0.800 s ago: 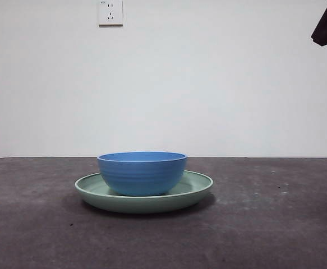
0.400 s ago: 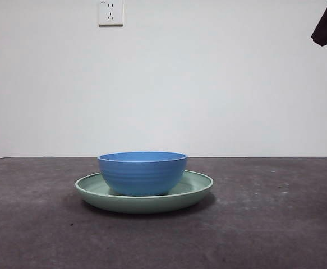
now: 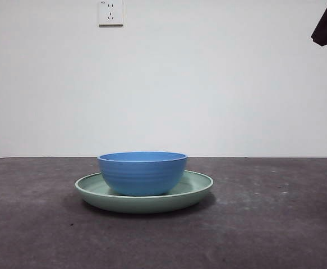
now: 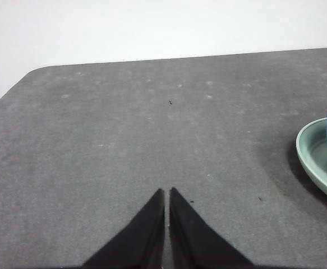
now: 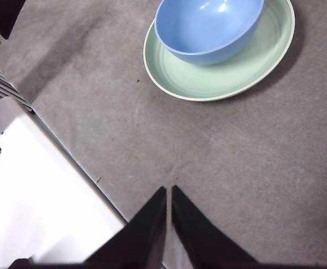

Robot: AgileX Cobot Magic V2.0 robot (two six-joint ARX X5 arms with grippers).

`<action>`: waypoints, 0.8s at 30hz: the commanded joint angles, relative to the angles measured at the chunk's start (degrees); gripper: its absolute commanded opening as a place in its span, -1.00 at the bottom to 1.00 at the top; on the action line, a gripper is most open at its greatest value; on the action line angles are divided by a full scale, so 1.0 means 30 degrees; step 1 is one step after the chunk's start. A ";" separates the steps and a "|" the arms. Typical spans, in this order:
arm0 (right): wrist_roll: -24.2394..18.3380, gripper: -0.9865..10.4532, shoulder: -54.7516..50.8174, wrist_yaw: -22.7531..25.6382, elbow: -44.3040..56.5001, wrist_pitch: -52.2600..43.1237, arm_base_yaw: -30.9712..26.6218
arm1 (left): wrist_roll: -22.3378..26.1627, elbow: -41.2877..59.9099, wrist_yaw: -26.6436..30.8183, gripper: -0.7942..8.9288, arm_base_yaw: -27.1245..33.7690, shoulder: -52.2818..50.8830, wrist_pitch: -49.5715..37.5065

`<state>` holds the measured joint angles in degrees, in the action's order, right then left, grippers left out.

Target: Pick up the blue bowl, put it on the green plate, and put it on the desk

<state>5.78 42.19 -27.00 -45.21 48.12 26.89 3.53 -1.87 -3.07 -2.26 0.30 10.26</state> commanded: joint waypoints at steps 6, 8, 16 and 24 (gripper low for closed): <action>-0.0204 -0.81 0.0095 0.0007 -0.0175 -0.0153 0.0124 | -0.0051 0.0393 0.0036 -0.81 0.0036 -0.0044 0.0138; -0.0197 -0.81 -0.0306 0.0080 -0.0182 -0.0168 -0.0153 | -0.0051 0.0401 0.0036 -0.81 0.0036 -0.0044 0.0146; -0.2543 -0.81 -0.3920 0.0444 -0.0029 -0.1450 -0.4393 | -0.0051 0.0393 0.0036 -0.81 0.0036 -0.0044 0.0146; -0.3198 -0.81 -0.8204 0.2164 0.3286 -0.6273 -0.7869 | -0.0051 0.0393 0.0036 -0.81 0.0036 -0.0044 0.0146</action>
<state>-2.90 17.91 -20.75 -36.14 30.28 3.42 3.53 -1.87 -3.07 -2.26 0.30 10.26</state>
